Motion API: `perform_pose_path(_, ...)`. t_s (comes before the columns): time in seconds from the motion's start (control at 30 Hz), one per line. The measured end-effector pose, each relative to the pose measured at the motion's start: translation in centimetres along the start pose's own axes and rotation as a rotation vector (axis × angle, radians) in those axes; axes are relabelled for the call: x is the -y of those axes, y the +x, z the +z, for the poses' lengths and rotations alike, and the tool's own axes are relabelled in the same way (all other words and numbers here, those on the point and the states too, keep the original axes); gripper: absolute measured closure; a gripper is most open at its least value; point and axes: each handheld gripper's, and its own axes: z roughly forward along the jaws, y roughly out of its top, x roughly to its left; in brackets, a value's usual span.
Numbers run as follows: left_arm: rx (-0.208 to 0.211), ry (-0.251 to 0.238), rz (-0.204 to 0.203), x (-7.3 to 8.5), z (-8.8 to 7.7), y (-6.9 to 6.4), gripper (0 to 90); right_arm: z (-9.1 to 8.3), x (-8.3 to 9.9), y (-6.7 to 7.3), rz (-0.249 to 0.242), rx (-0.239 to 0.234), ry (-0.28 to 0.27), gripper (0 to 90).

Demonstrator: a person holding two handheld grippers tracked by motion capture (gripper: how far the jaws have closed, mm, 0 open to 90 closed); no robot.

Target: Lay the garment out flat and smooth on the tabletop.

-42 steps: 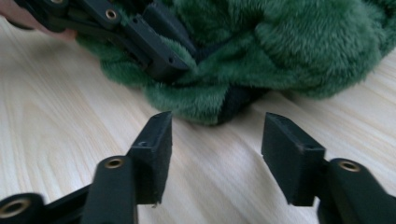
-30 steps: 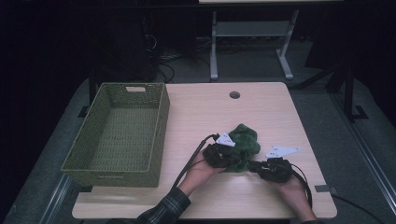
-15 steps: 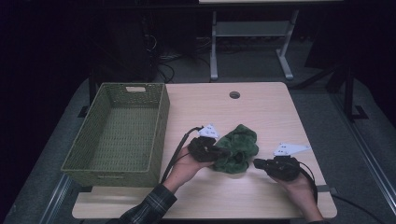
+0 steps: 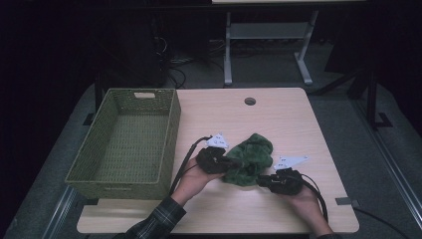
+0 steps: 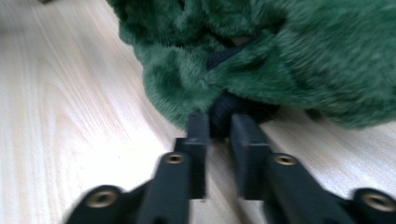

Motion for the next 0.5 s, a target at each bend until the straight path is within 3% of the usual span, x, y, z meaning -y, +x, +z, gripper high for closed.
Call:
perform_pose_path(0.23, 0.0, -0.002, 0.005, 0.1, -0.2, 0.0, 86.0, -0.5, -0.1, 0.1, -0.012, 0.028, -0.001, 86.1)
perform_pose_path(0.5, -0.017, -0.019, -0.002, 0.2, -1.3, 0.3, 86.0, -3.3, 0.2, -0.8, -0.011, 0.121, -0.044, 86.2)
